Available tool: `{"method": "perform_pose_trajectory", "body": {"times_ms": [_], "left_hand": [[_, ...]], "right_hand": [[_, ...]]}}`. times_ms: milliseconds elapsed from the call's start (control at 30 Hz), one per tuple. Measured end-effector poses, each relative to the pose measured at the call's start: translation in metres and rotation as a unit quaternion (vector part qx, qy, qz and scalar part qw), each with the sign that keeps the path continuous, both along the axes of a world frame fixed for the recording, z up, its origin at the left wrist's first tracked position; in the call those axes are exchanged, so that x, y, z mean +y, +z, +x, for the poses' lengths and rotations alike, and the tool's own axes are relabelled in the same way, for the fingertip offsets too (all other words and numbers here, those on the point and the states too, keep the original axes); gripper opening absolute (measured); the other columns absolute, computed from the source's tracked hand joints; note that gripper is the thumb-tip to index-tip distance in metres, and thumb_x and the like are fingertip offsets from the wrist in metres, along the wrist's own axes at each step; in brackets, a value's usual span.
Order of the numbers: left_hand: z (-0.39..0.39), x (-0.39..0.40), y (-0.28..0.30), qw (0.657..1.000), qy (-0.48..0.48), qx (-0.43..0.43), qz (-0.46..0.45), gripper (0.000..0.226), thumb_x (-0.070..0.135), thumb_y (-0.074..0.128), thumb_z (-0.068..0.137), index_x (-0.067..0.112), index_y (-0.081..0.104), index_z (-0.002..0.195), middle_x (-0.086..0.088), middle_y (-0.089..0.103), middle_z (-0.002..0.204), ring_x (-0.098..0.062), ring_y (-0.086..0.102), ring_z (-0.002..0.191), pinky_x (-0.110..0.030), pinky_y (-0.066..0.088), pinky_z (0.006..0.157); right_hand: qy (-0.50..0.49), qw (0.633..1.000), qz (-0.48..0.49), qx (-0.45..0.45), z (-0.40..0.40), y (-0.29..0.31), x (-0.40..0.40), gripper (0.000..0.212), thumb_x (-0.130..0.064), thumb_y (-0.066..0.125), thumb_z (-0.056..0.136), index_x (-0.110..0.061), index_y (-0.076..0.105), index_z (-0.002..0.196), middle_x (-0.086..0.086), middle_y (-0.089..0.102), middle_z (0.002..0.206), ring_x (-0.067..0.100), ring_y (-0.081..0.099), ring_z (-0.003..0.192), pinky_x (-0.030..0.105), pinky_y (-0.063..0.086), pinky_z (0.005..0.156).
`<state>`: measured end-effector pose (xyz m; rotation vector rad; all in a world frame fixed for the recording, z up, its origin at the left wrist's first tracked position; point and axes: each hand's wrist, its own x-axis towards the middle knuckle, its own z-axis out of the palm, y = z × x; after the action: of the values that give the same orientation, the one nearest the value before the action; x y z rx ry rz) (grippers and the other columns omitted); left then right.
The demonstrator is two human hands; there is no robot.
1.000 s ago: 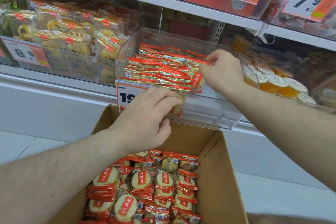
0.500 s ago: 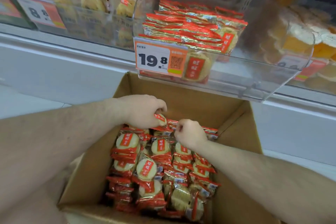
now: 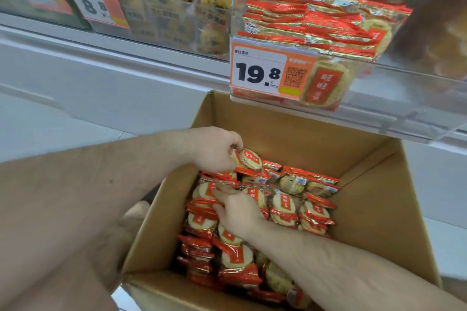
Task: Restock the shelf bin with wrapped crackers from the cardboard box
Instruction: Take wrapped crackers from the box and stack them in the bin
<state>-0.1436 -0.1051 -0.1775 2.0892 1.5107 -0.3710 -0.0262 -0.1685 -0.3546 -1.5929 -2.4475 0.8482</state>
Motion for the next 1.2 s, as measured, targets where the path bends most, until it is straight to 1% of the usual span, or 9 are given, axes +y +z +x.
{"method": "perform_pose_trajectory", "body": {"times_ms": [200, 300, 433, 500, 600, 733, 867, 1033, 1200], "left_hand": [[-0.002, 0.003, -0.003, 0.988, 0.126, -0.064, -0.066, 0.057, 0.039, 0.056, 0.091, 0.024, 0.037, 0.143, 0.000, 0.057, 0.129, -0.021, 0.056, 0.111, -0.035, 0.049, 0.094], [0.005, 0.000, 0.001, 0.923, 0.279, -0.168, -0.205, 0.055, 0.036, 0.053, 0.096, 0.031, 0.029, 0.145, -0.009, 0.050, 0.137, -0.036, 0.057, 0.111, -0.047, 0.053, 0.091], [0.005, 0.006, -0.007, 0.889, 0.326, -0.256, -0.195, 0.039, 0.004, 0.053, 0.093, 0.026, 0.051, 0.126, -0.008, 0.064, 0.108, -0.022, 0.065, 0.083, -0.034, 0.057, 0.073], [0.003, 0.010, -0.011, 0.902, 0.312, -0.262, -0.146, 0.045, 0.000, 0.056, 0.089, 0.030, 0.056, 0.123, -0.001, 0.061, 0.104, -0.018, 0.061, 0.074, -0.027, 0.051, 0.063], [0.001, 0.010, -0.012, 0.931, 0.265, -0.226, -0.105, 0.044, 0.002, 0.059, 0.088, 0.035, 0.056, 0.117, 0.007, 0.053, 0.113, -0.015, 0.056, 0.071, -0.025, 0.044, 0.053], [-0.003, 0.011, -0.016, 0.940, 0.239, -0.218, -0.105, 0.047, 0.000, 0.056, 0.089, 0.033, 0.055, 0.121, 0.003, 0.055, 0.109, -0.014, 0.054, 0.066, -0.025, 0.041, 0.054], [-0.005, 0.012, -0.017, 0.942, 0.228, -0.218, -0.116, 0.053, -0.005, 0.051, 0.086, 0.032, 0.053, 0.124, 0.005, 0.054, 0.114, -0.014, 0.059, 0.076, -0.022, 0.043, 0.056], [-0.011, 0.014, -0.019, 0.940, 0.241, -0.216, -0.106, 0.055, -0.006, 0.050, 0.086, 0.033, 0.053, 0.124, 0.011, 0.050, 0.101, -0.015, 0.060, 0.076, -0.023, 0.044, 0.056], [-0.012, 0.014, -0.019, 0.936, 0.245, -0.239, -0.089, 0.038, 0.011, 0.051, 0.092, 0.033, 0.055, 0.122, 0.001, 0.059, 0.112, -0.014, 0.058, 0.083, -0.027, 0.044, 0.067]], "right_hand": [[-0.161, 0.967, 0.074, 0.183, 0.046, 0.043, -0.026, 0.042, -0.024, 0.056, 0.098, -0.015, 0.053, 0.139, -0.011, 0.048, 0.142, -0.007, 0.034, 0.133, 0.013, 0.026, 0.114], [-0.164, 0.948, 0.098, 0.256, 0.040, 0.073, -0.025, 0.042, -0.023, 0.059, 0.097, -0.018, 0.052, 0.139, -0.014, 0.046, 0.141, -0.023, 0.030, 0.129, 0.010, 0.026, 0.112], [-0.159, 0.926, 0.064, 0.335, 0.034, 0.088, -0.018, 0.053, -0.040, 0.054, 0.093, -0.019, 0.050, 0.141, -0.014, 0.062, 0.117, -0.014, 0.055, 0.101, 0.008, 0.039, 0.095], [-0.258, 0.916, -0.002, 0.306, 0.042, 0.071, 0.002, 0.044, -0.037, 0.055, 0.095, -0.019, 0.056, 0.135, -0.018, 0.063, 0.094, -0.005, 0.061, 0.082, 0.016, 0.047, 0.082], [-0.385, 0.908, -0.084, 0.141, 0.054, 0.029, 0.039, 0.036, -0.034, 0.055, 0.094, -0.023, 0.058, 0.128, -0.003, 0.070, 0.094, 0.018, 0.066, 0.088, 0.034, 0.054, 0.081], [-0.370, 0.913, -0.136, 0.102, 0.045, -0.005, 0.066, 0.048, -0.030, 0.055, 0.091, -0.034, 0.047, 0.138, 0.005, 0.069, 0.113, 0.029, 0.063, 0.105, 0.031, 0.050, 0.082], [-0.337, 0.928, -0.152, 0.041, 0.033, -0.022, 0.091, 0.061, -0.052, 0.057, 0.090, -0.033, 0.038, 0.145, 0.006, 0.065, 0.122, 0.031, 0.060, 0.113, 0.031, 0.048, 0.085], [-0.287, 0.952, -0.092, -0.059, 0.041, -0.020, 0.087, 0.025, -0.034, 0.052, 0.095, -0.027, 0.064, 0.116, 0.007, 0.068, 0.105, 0.030, 0.064, 0.099, 0.033, 0.050, 0.073], [-0.269, 0.962, -0.004, -0.053, 0.058, 0.015, 0.062, 0.028, -0.036, 0.055, 0.095, -0.017, 0.075, 0.090, 0.005, 0.069, 0.095, 0.027, 0.066, 0.092, 0.032, 0.052, 0.073]]}}
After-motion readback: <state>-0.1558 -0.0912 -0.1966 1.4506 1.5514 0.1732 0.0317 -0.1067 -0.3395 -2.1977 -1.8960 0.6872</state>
